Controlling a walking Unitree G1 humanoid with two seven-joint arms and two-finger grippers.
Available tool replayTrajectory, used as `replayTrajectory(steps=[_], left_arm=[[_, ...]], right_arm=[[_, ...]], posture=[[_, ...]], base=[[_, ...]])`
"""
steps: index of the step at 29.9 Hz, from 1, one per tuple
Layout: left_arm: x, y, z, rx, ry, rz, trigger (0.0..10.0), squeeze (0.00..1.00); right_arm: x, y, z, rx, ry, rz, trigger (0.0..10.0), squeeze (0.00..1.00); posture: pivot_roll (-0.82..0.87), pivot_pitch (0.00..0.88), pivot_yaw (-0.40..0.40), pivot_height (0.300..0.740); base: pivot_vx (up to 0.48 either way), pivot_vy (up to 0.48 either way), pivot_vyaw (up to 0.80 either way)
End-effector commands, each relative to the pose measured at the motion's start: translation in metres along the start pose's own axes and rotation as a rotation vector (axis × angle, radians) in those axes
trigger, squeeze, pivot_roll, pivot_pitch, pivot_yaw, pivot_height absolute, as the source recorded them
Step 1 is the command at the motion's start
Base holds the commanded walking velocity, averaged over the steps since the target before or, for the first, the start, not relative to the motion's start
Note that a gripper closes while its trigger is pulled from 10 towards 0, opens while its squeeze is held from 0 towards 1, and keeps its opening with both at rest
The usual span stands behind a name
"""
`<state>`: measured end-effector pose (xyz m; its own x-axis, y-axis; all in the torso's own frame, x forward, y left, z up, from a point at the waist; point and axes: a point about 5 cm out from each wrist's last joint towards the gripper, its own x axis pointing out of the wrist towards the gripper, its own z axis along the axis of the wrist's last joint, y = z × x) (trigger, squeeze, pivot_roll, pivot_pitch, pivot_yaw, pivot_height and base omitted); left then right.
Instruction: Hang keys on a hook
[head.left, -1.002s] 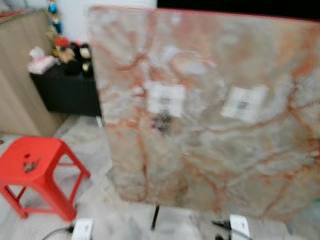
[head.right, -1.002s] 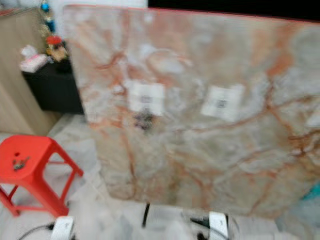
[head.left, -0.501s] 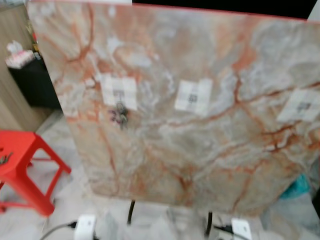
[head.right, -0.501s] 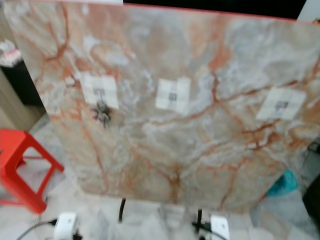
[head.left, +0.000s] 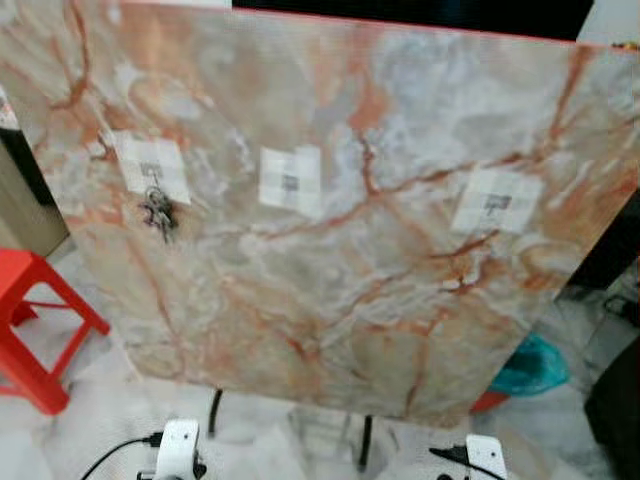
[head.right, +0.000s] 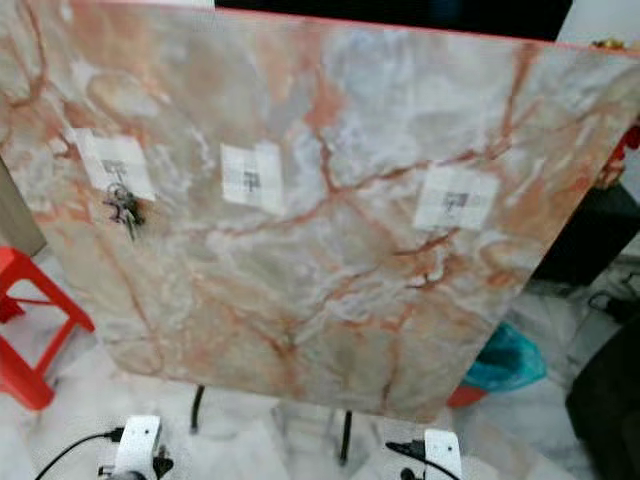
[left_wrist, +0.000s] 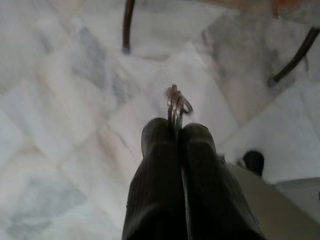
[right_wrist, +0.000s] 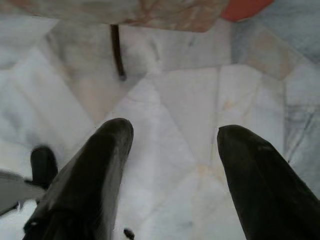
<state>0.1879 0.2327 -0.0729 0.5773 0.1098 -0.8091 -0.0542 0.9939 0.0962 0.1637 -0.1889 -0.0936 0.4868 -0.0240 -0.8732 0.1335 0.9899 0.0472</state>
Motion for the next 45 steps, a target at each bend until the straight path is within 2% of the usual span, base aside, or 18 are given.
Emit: replayTrajectory(steps=[1, 8, 16, 19, 20, 21, 23, 25, 27, 28, 29, 31, 32, 35, 37, 42, 45], left_arm=[[0.001, -0.005, 0.006, 0.005, -0.017, -0.008, 10.0, 0.00], [0.002, -0.006, 0.011, 0.004, -0.033, 0.007, 10.0, 0.00], [0.004, -0.003, 0.033, 0.054, -0.109, 0.058, 10.0, 0.00], [0.003, 0.001, 0.057, 0.040, -0.211, 0.101, 10.0, 0.00], [0.003, 0.001, 0.057, 0.040, -0.211, 0.101, 10.0, 0.00], [0.000, 0.005, 0.077, 0.049, -0.311, 0.136, 10.0, 0.00], [-0.003, 0.007, 0.091, 0.035, -0.382, 0.154, 10.0, 0.00], [-0.009, 0.010, 0.110, 0.011, -0.491, 0.172, 10.0, 0.00], [-0.011, 0.011, 0.116, 0.007, -0.525, 0.173, 10.0, 0.00], [-0.017, 0.012, 0.130, 0.009, -0.612, 0.168, 10.0, 0.00], [-0.020, 0.011, 0.137, 0.016, -0.654, 0.163, 10.0, 0.00], [-0.029, 0.008, 0.152, 0.021, -0.759, 0.124, 10.0, 0.00], [-0.029, 0.008, 0.152, 0.021, -0.759, 0.124, 10.0, 0.00], [-0.048, -0.003, 0.179, 0.028, -0.936, 0.018, 10.0, 0.00], [-0.059, -0.008, 0.191, 0.020, -1.013, -0.042, 10.0, 0.00], [-0.083, -0.021, 0.216, -0.086, -1.123, -0.244, 10.0, 0.00], [-0.100, -0.025, 0.227, -0.111, -1.172, -0.350, 10.0, 0.00]], right_arm=[[0.000, -0.004, 0.007, -0.013, -0.018, -0.006, 10.0, 0.00], [0.000, -0.006, 0.006, -0.045, -0.012, -0.001, 10.0, 0.00], [-0.002, -0.017, 0.003, -0.064, -0.007, -0.003, 10.0, 0.00], [-0.004, -0.023, 0.001, -0.061, -0.004, -0.007, 10.0, 0.00], [-0.004, -0.023, 0.001, -0.061, -0.004, -0.007, 10.0, 0.00], [-0.004, -0.026, 0.000, -0.056, -0.004, -0.010, 10.0, 0.00], [-0.004, -0.027, -0.001, -0.041, -0.003, -0.013, 10.0, 0.00], [-0.004, -0.025, -0.003, -0.035, 0.000, -0.013, 10.0, 0.00], [-0.004, -0.024, -0.003, -0.037, 0.002, -0.011, 10.0, 0.00], [-0.003, -0.019, -0.005, -0.042, 0.005, -0.008, 10.0, 0.00], [-0.003, -0.017, -0.005, -0.042, 0.005, -0.006, 10.0, 0.00], [-0.002, -0.011, -0.004, -0.045, 0.006, -0.002, 10.0, 0.00], [-0.002, -0.011, -0.004, -0.045, 0.006, -0.002, 10.0, 0.00], [0.000, 0.001, 0.000, -0.056, 0.002, 0.010, 10.0, 0.00], [0.001, 0.007, 0.002, -0.058, -0.001, 0.015, 10.0, 0.00], [0.002, 0.015, 0.007, -0.055, -0.011, 0.020, 10.0, 0.00], [0.003, 0.018, 0.009, -0.053, -0.016, 0.018, 10.0, 0.00]], posture=[[0.04, 0.000, -0.092, 0.740], [0.04, 0.000, -0.095, 0.740], [0.03, 0.000, -0.098, 0.740], [0.03, 0.000, -0.098, 0.740], [0.03, 0.000, -0.098, 0.740], [0.03, 0.000, -0.098, 0.740], [0.04, 0.000, -0.098, 0.740], [0.03, 0.000, -0.098, 0.740], [0.03, 0.000, -0.098, 0.740], [0.04, 0.000, -0.101, 0.740], [0.04, 0.000, -0.102, 0.740], [0.04, 0.000, -0.102, 0.740], [0.04, 0.000, -0.102, 0.740], [0.04, 0.000, -0.102, 0.740], [0.04, 0.000, -0.102, 0.740], [0.04, 0.000, -0.102, 0.740], [0.04, 0.000, -0.102, 0.740]], base=[[0.000, -0.416, 0.00], [0.000, -0.391, 0.00], [0.000, 0.000, 0.77], [0.000, 0.000, 0.80], [0.000, 0.000, 0.80], [0.000, 0.000, 0.58], [0.000, 0.000, 0.00], [0.000, 0.000, 0.00], [0.000, 0.000, 0.00], [0.000, 0.000, 0.00], [0.000, 0.000, 0.00], [0.000, 0.000, 0.00], [0.000, 0.000, 0.00], [0.000, 0.000, 0.00], [0.000, 0.000, 0.00], [0.000, 0.000, 0.00], [0.000, 0.000, 0.00]])
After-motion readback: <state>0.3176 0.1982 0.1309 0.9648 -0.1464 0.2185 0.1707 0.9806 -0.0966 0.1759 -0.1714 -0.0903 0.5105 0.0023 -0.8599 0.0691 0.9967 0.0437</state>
